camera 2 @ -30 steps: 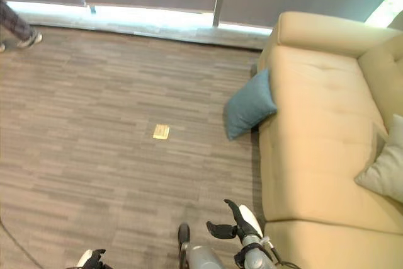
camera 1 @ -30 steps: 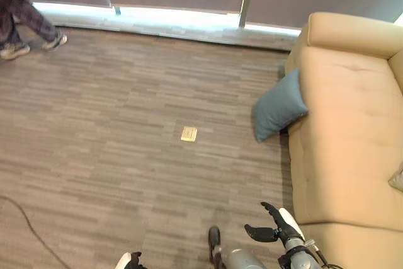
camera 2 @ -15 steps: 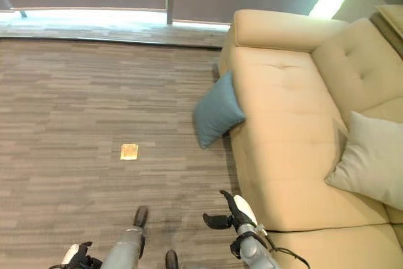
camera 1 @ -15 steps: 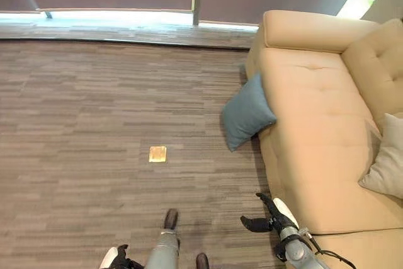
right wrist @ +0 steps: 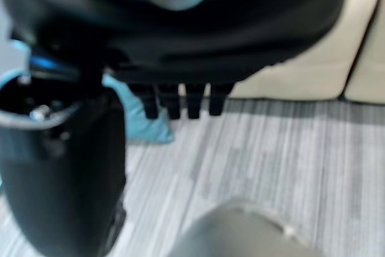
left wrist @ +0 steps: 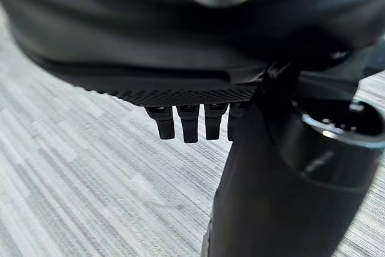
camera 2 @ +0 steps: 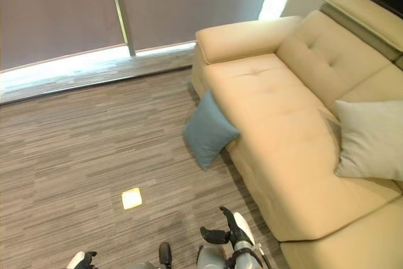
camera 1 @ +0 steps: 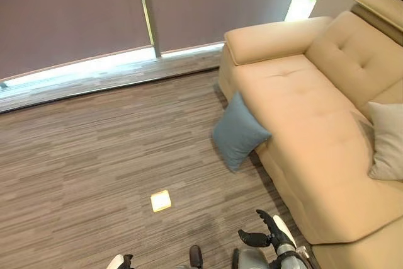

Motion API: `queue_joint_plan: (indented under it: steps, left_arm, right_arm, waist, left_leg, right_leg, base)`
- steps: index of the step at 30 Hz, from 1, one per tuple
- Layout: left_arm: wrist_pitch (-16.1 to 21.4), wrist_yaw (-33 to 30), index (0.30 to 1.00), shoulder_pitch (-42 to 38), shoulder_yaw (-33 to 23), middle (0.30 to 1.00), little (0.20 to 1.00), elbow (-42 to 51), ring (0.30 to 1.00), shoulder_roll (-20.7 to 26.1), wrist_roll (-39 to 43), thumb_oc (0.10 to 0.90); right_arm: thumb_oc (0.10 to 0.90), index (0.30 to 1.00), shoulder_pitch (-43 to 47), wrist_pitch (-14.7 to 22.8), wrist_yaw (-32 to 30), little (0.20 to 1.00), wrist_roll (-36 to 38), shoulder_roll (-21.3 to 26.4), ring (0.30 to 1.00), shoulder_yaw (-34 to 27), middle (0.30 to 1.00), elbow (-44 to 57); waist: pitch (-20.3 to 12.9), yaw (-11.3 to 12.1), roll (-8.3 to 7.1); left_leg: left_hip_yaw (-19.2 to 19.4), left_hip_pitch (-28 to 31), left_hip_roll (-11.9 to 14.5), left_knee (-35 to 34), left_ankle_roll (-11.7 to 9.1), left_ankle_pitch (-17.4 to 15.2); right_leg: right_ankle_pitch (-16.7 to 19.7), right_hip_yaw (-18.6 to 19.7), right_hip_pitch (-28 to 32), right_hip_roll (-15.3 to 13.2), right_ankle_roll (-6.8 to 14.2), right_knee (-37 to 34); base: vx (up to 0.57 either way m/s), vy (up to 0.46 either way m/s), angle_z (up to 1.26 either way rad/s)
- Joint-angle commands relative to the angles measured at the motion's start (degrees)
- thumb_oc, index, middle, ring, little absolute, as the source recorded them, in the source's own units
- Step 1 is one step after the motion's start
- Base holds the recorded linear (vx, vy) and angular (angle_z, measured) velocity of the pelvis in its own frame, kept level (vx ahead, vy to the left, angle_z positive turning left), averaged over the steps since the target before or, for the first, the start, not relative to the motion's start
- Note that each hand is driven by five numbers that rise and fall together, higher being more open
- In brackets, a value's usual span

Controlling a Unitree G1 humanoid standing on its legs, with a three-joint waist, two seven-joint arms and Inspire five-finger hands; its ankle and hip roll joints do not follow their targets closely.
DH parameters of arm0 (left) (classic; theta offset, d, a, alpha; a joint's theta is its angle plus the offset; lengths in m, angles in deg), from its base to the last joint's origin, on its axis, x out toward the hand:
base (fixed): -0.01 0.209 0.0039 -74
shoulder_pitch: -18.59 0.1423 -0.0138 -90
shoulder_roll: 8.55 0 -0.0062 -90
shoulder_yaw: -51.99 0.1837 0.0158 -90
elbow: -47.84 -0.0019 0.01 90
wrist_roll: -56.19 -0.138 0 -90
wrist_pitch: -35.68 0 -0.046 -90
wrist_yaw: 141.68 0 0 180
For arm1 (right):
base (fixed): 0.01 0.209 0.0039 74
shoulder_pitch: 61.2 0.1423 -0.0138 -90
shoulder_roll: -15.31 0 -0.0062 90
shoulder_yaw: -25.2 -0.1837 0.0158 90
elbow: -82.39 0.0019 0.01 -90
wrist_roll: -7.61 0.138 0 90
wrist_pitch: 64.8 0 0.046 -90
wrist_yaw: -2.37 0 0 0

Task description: Pick up all the scattered cushions and arrange them neatly on the sofa.

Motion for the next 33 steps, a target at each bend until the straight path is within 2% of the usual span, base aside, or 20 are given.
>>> queue_joint_plan:
  steps: [1, 2, 3, 4, 8, 9, 10, 13, 15, 18, 19, 20, 22, 25, 26, 27, 28, 30, 31, 33]
  left_arm:
    - [-0.83, 0.84, 0.9, -0.15, -2.51, 0.9, 0.9, -0.92, 0.9, 0.66, -2.87, 0.8]
    - [-0.96, 0.79, 0.9, -0.02, -3.08, 0.9, 0.9, -1.38, 0.9, 0.45, -2.44, 0.8]
    - [-0.96, 0.79, 0.9, -0.03, -3.08, 0.9, 0.9, -1.38, 0.9, 0.45, -2.44, 0.8]
    - [-1.28, 0.81, 0.9, -0.04, -3.66, 0.9, 0.9, -1.93, 0.9, 0.1, -2.19, 0.8]
    - [-1.32, 0.48, 0.9, 0.2, -2.2, 0.9, 0.9, -2.34, 0.9, -0.38, -4.38, 0.8]
    - [-0.85, -0.13, 0.9, 0.27, -0.65, 0.9, 0.9, -1.59, 0.9, -1.01, -5.32, 0.8]
    - [-0.59, -1.02, 0.9, 0.64, 0.33, 0.9, 0.9, 0.12, 0.9, -1.56, -5.28, 0.8]
    - [-0.06, -2.31, 0.9, -0.15, 1.3, 0.9, 0.9, 1.78, 0.9, -2.36, -3.65, 0.8]
    - [0.44, -3.66, 0.9, -1.13, 1.78, 0.9, 0.9, 3.05, 0.9, -3.38, -1.57, 0.8]
    - [0.56, -4.2, 0.9, -1.35, 1.88, 0.9, 0.9, 3.69, 0.9, -3.4, -0.75, 0.8]
    - [0.91, -4.39, 0.9, -1.59, 1.83, 0.9, 0.9, 4.19, 0.9, -3.22, -0.35, 0.8]
    - [0.91, -4.39, 0.9, -1.58, 1.83, 0.9, 0.9, 4.19, 0.9, -3.22, -0.34, 0.8]
    - [0.96, -4.64, 0.9, -1.3, 2.11, 0.9, 0.9, 4.02, 0.9, -3.59, 0.26, 0.8]
    - [0.77, -4.56, 0.9, -1.55, 2.26, 0.9, 0.9, 3.3, 0.9, -3.95, 0.51, 0.8]
    - [0.77, -4.56, 0.9, -1.57, 2.26, 0.9, 0.9, 3.29, 0.9, -3.94, 0.51, 0.8]
    - [0.65, -4.19, 0.9, -1.7, 2.35, 0.9, 0.9, 2.2, 0.9, -4.43, 0.64, 0.8]
    - [0.64, -4.02, 0.9, -1.79, 2.28, 0.9, 0.9, 1.7, 0.9, -4.53, 0.64, 0.8]
    - [0.47, -3.96, 0.9, -1.57, 2.08, 0.9, 0.9, 1.25, 0.9, -4.67, 0.61, 0.8]
    - [0.06, -3.66, 0.9, -0.89, 1.8, 0.9, 0.9, 0.1, 0.9, -4.79, 0.11, 0.8]
    - [-0.28, -3.29, 0.9, -0.41, 1.54, 0.9, 0.9, -0.71, 0.9, -4.8, -0.11, 0.8]
  right_arm:
    - [0.8, 0.9, 1.42, 1.49, -2.2, 0.9, 3.62, 2.95, 0.9, -4.74, 0.9, 3.43]
    - [0.8, 0.9, 1.48, 1.47, -2.88, 0.9, 5.45, 2.57, 0.9, -6.39, 0.9, 2.77]
    - [0.8, 0.9, 1.48, 1.47, -2.88, 0.9, 5.45, 2.57, 0.9, -6.4, 0.9, 2.77]
    - [0.8, 0.9, 1.13, 1.29, -5.1, 0.9, 8.19, 1.77, 0.9, -9.39, 0.9, 0.12]
    - [0.8, 0.9, -0.28, 1.09, -8.28, 0.9, 11.22, 0.87, 0.9, -12.78, 0.9, -3.89]
    - [0.8, 0.9, -0.37, 1.24, -9.96, 0.9, 12.36, 1.04, 0.9, -13.93, 0.9, -6.25]
    - [0.8, 0.9, -0.07, 1.03, -11.63, 0.9, 11.97, 2.02, 0.9, -14.35, 0.9, -7.67]
    - [0.8, 0.9, 0.46, 0.92, -13.15, 0.9, 12.23, 2.82, 0.9, -14.69, 0.9, -9.04]
    - [0.8, 0.9, 0.38, 0.6, -13.59, 0.9, 12.84, 2.07, 0.9, -13.8, 0.9, -9.67]
    - [0.8, 0.9, 0.09, 0.59, -13.17, 0.9, 12.75, 1.56, 0.9, -12.47, 0.9, -9.33]
    - [0.8, 0.9, 0.29, 0.75, -12.51, 0.9, 12.58, 1.32, 0.9, -11.16, 0.9, -8.79]
    - [0.8, 0.9, 0.28, 0.74, -12.51, 0.9, 12.58, 1.32, 0.9, -11.16, 0.9, -8.78]
    - [0.8, 0.9, 0.03, 1.08, -12.54, 0.9, 11.8, 1.36, 0.9, -10.21, 0.9, -7.64]
    - [0.8, 0.9, 0.47, 1.25, -13.1, 0.9, 11.11, 1.25, 0.9, -9.43, 0.9, -7.59]
    - [0.8, 0.9, 0.49, 1.25, -13.1, 0.9, 11.11, 1.25, 0.9, -9.43, 0.9, -7.59]
    - [0.8, 0.9, 1.11, 1.28, -13.75, 0.9, 10.67, 1.16, 0.9, -8.72, 0.9, -8.92]
    - [0.8, 0.9, 1.44, 0.99, -13.75, 0.9, 10.67, 1.0, 0.9, -8.54, 0.9, -9.86]
    - [0.8, 0.9, 1.69, 0.77, -13.64, 0.9, 10.64, 0.79, 0.9, -8.27, 0.9, -10.05]
    - [0.8, 0.9, 1.79, 0.67, -13.34, 0.9, 10.9, 0.25, 0.9, -8.15, 0.9, -10.67]
    - [0.8, 0.9, 1.71, 0.78, -13.31, 0.9, 11.39, -0.12, 0.9, -8.37, 0.9, -11.1]
  waist:
    - [1.52, -2.23, 0.2]
    - [1.5, -2.19, 0.61]
    - [1.52, -2.18, 0.63]
    - [0.81, -2.65, 1.05]
    - [-1.07, -4.3, 1.35]
    - [-1.48, -4.93, 2.07]
    - [-0.98, -4.45, 2.54]
    - [-0.59, -2.91, 3.27]
    - [-0.43, -1.96, 3.24]
    - [0.14, -1.09, 2.96]
    - [0.31, -0.5, 2.29]
    - [0.37, -0.43, 2.25]
    - [0.64, 0.6, 2.37]
    - [0.71, 1.74, 3.37]
    - [0.61, 1.71, 3.33]
    - [0.66, 2.81, 4.09]
    - [0.54, 3.21, 4.37]
    - [0.65, 3.77, 4.44]
    - [0.18, 4.32, 4.9]
    - [-0.78, 4.37, 4.58]
  left_leg:
    - [3.33, 2.26, 5.95, 6.87, -4.82, -11.83]
    - [5.02, 3.24, 6.48, 6.89, -5.13, -12.48]
    - [5.02, 3.25, 6.49, 6.89, -5.13, -12.48]
    - [7.39, 4.52, 6.83, 6.99, -5.47, -13.37]
    - [9.72, 6.56, 7.81, 10.29, -6.13, -15.82]
    - [11.43, 5.32, 10.84, 19.13, -7.89, -12.91]
    - [12.53, 1.84, 16.41, 34.52, -11.43, -5.63]
    - [10.88, -1.6, 17.91, 41.05, -12.19, -4.19]
    - [8.73, -6.1, 15.86, 38.17, -10.39, -7.3]
    - [6.59, -7.63, 14.2, 33.68, -9.19, -7.83]
    - [4.3, -9.35, 12.46, 29.39, -8.27, -5.83]
    - [4.38, -9.2, 12.43, 29.29, -8.26, -5.81]
    - [-1.19, -10.56, 9.74, 22.89, -7.7, -6.49]
    - [-7.35, -10.05, 5.79, 14.01, -7.69, -4.42]
    - [-7.36, -10.08, 5.74, 13.75, -7.7, -4.17]
    - [-12.51, -11.45, 1.44, 10.68, -7.78, -1.54]
    - [-13.71, -12.79, 0.32, 10.17, -8.07, -0.22]
    - [-13.68, -13.16, 0.0, 10.22, -7.95, 0.18]
    - [-13.86, -11.27, 0.32, 8.13, -6.78, 0.24]
    - [-13.7, -10.02, 0.23, 7.33, -6.14, 0.33]
  right_leg:
    - [9.98, -8.38, 2.34, -1.32, 3.21, -13.23]
    - [10.95, -11.9, 2.48, -1.48, 3.59, -14.67]
    - [10.97, -11.91, 2.51, -1.46, 3.59, -14.7]
    - [11.42, -16.3, 2.33, -2.4, 3.38, -15.67]
    - [10.48, -13.43, 4.44, -0.23, 1.72, -17.08]
    - [9.24, -12.52, 6.35, 1.24, 0.4, -16.74]
    - [7.16, -10.97, 8.95, 3.93, -1.88, -16.44]
    - [5.54, -8.61, 11.39, 6.46, -3.35, -17.95]
    - [4.99, -3.53, 14.19, 7.16, -2.51, -19.6]
    - [5.25, 1.33, 15.09, 7.41, -2.0, -19.47]
    - [6.12, 4.57, 15.41, 7.64, -2.25, -20.24]
    - [6.12, 4.65, 15.48, 7.61, -2.24, -20.24]
    - [5.54, 8.52, 16.81, 8.51, -1.99, -20.6]
    - [5.15, 12.47, 17.58, 10.43, -1.85, -20.8]
    - [5.24, 12.45, 17.46, 10.39, -1.86, -20.86]
    - [4.85, 14.89, 18.28, 12.18, -1.84, -20.69]
    - [4.72, 15.88, 18.44, 12.94, -1.91, -20.5]
    - [4.15, 17.4, 18.88, 13.55, -1.92, -20.1]
    - [3.39, 18.91, 18.96, 14.43, -1.86, -19.36]
    - [2.98, 18.98, 19.27, 13.9, -1.54, -19.37]
  base:
    - [0.32, -0.059, -0.68]
    - [0.18, -0.037, -0.61]
    - [0.21, -0.078, -0.7]
    - [0.22, -0.151, -0.69]
    - [0.27, -0.174, -0.55]
    - [0.36, -0.37, -0.77]
    - [0.35, -0.383, -0.88]
    - [0.22, -0.164, -1.06]
    - [0.25, 0.02, -1.68]
    - [0.1, 0.048, -1.37]
    - [0.06, 0.038, -1.09]
    - [0.14, 0.048, -1.12]
    - [0.23, 0.061, -1.04]
    - [0.19, 0.067, -0.74]
    - [0.24, 0.074, -0.74]
    - [0.23, 0.057, -0.88]
    - [0.31, 0.086, -1.14]
    - [0.18, 0.07, -0.93]
    - [0.2, 0.11, -1.08]
    - [0.23, 0.118, -1.04]
